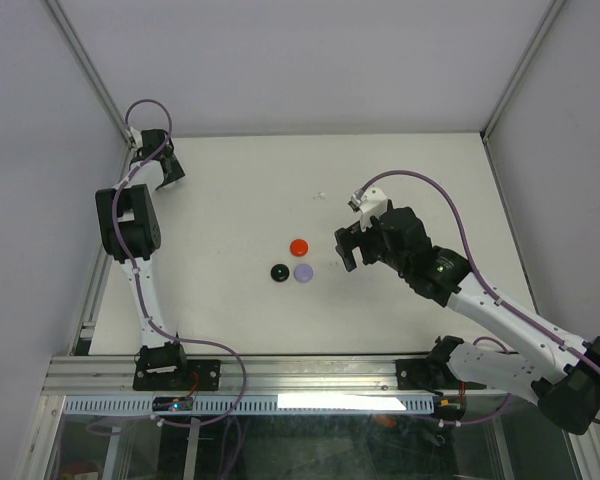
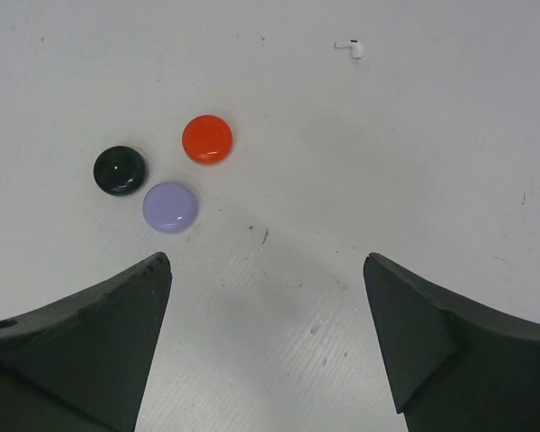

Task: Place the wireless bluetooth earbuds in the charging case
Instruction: Pick up the charging case at the center of the board.

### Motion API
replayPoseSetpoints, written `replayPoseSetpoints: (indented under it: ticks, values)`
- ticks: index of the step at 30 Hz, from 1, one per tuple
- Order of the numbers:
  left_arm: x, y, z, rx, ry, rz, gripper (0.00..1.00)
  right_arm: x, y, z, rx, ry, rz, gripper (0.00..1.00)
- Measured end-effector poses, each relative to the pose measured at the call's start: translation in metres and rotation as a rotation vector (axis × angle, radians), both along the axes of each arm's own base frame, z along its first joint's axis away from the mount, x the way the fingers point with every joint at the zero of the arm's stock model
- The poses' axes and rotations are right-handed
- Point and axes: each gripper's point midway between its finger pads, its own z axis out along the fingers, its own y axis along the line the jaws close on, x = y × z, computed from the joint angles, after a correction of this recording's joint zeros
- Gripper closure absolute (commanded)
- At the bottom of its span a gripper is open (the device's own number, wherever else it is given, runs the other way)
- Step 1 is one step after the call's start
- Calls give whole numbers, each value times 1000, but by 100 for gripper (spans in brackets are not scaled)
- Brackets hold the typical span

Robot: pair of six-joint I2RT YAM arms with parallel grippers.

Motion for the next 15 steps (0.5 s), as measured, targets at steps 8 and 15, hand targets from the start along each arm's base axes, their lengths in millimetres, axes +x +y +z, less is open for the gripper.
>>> replayPoseSetpoints:
  ticks: [8,15]
  values:
    - [5,-1,-1,19,2,-49,50,0,0,0,-1,1,0,9]
    - [-4,-11,1,7,-7,-173,53,-1,0,0,1,3,3,9]
